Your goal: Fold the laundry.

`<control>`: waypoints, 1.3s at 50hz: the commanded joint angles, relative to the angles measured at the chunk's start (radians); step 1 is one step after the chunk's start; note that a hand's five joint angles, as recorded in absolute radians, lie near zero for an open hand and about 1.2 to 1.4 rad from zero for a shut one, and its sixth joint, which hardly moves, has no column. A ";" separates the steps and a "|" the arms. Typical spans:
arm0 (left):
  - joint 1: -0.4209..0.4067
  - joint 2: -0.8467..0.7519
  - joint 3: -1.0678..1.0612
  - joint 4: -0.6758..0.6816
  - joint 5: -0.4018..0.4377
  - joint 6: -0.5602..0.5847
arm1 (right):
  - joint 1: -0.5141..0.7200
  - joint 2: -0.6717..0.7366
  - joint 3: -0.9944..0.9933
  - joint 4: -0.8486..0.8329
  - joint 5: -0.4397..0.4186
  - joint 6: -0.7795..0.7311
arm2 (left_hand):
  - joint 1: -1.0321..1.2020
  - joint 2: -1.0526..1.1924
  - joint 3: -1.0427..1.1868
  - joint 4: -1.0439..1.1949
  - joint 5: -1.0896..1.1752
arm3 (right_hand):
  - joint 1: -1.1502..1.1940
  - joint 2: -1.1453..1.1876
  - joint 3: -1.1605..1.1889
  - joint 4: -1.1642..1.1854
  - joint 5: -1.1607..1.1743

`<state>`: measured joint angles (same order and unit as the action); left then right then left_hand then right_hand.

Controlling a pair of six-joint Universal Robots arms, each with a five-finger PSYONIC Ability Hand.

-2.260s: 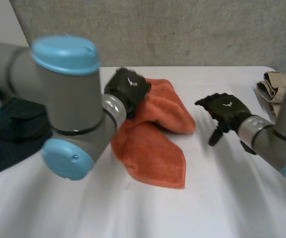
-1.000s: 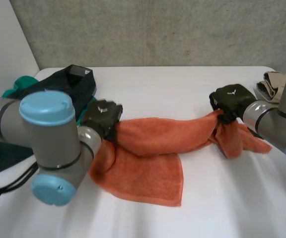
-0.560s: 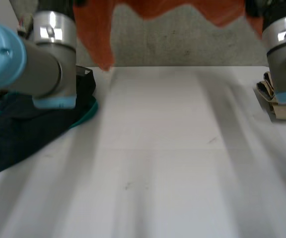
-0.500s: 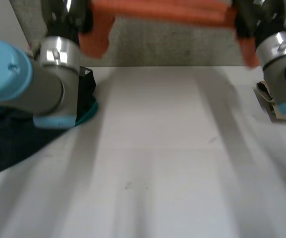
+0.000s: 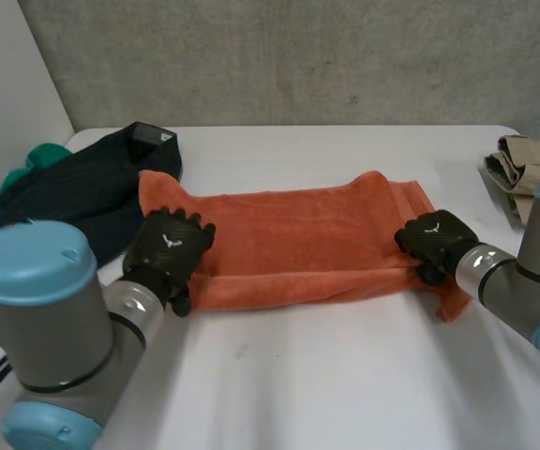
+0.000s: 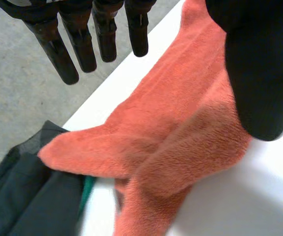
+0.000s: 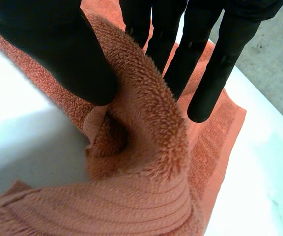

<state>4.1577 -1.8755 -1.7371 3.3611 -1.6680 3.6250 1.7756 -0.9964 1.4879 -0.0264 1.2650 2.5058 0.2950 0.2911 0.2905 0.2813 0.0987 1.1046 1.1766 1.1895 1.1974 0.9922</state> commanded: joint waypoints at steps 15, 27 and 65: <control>0.262 -0.040 0.209 -0.468 0.151 -0.074 | -0.002 -0.016 0.058 -0.007 -0.009 0.011 | 0.118 0.122 0.123 0.132 0.140 | 0.292 0.220 0.207 0.199 0.229; 0.334 -0.188 0.171 -0.246 0.191 -0.069 | -0.001 -0.016 0.061 -0.004 -0.007 0.016 | 0.323 0.327 0.328 0.337 0.345 | 0.292 0.220 0.207 0.199 0.229; 0.317 -0.067 0.140 -0.192 0.220 -0.086 | -0.232 -0.263 0.147 0.250 0.001 0.285 | 1.101 1.105 1.106 1.115 1.123 | -0.462 -0.534 -0.547 -0.555 -0.524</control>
<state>4.4807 -1.9598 -1.5933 3.1688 -1.4486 3.5423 1.5942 -1.2568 1.5585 0.1824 1.2703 2.7950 1.1402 1.1922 1.1878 1.1968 0.9863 0.4604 0.3976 0.4505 0.4688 0.2989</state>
